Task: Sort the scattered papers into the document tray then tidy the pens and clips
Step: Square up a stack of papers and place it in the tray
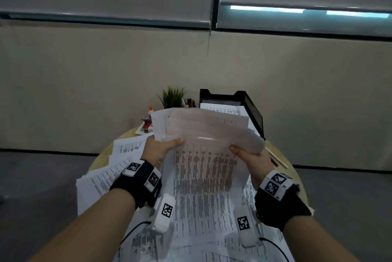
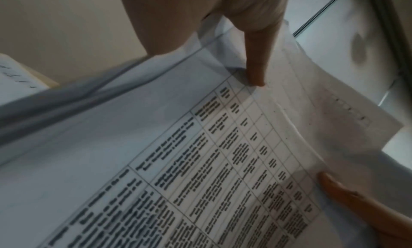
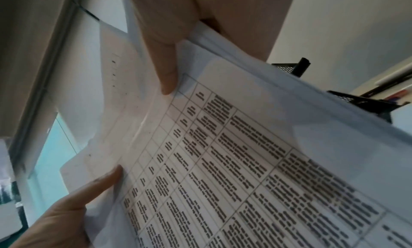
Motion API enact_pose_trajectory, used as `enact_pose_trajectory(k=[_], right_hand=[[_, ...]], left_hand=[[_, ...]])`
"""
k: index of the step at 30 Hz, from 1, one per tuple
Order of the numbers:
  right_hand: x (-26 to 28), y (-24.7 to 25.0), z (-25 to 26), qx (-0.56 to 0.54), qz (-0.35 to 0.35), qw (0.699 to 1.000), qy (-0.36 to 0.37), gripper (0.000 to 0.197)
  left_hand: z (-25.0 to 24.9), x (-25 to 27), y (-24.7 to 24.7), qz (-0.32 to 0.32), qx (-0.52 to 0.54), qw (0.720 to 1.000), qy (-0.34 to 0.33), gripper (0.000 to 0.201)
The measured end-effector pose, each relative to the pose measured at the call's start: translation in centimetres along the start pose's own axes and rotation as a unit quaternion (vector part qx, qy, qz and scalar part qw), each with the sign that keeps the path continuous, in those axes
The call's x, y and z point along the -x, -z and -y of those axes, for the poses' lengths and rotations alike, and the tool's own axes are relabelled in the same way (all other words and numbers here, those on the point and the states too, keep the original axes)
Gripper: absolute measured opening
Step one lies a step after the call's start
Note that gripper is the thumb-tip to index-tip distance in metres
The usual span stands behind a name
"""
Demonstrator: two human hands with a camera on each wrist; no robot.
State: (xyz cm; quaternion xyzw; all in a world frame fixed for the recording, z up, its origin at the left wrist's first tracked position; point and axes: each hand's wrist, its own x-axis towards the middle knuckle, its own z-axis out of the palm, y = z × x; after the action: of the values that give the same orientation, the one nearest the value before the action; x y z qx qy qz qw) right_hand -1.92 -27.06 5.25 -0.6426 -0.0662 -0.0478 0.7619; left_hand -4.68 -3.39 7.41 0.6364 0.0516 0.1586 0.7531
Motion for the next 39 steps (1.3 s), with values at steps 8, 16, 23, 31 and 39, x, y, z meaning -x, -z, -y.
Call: enact_pose_trajectory(k=[8,16,23,31,39], right_hand=[[-0.9,-1.0,5.6,-0.026,-0.018,0.997,0.074,0.014],[0.5,0.7,-0.4,0.012,0.038,0.998,-0.046,0.035],[-0.3,0.2,-2.0,0.017,0.049,0.996,-0.075,0.056],[-0.4,0.9,-1.7,0.044,0.083,0.996,-0.003,0.033],[-0.8,-0.5,1.9,0.013,0.012,0.997,0.071,0.031]], left_hand=[[-5.0,-0.8,-1.7,-0.024,0.042,0.994,-0.103,0.017],[1.9,0.1,0.5,-0.027,0.008,1.000,0.010,0.026],[2.9,-0.8,0.8,0.051,0.017,0.997,0.061,0.075],[2.7,-1.2,1.2,0.085,0.002,0.995,0.060,0.060],[-0.7,-0.2,-2.3,-0.002,0.014,0.999,-0.045,0.025]])
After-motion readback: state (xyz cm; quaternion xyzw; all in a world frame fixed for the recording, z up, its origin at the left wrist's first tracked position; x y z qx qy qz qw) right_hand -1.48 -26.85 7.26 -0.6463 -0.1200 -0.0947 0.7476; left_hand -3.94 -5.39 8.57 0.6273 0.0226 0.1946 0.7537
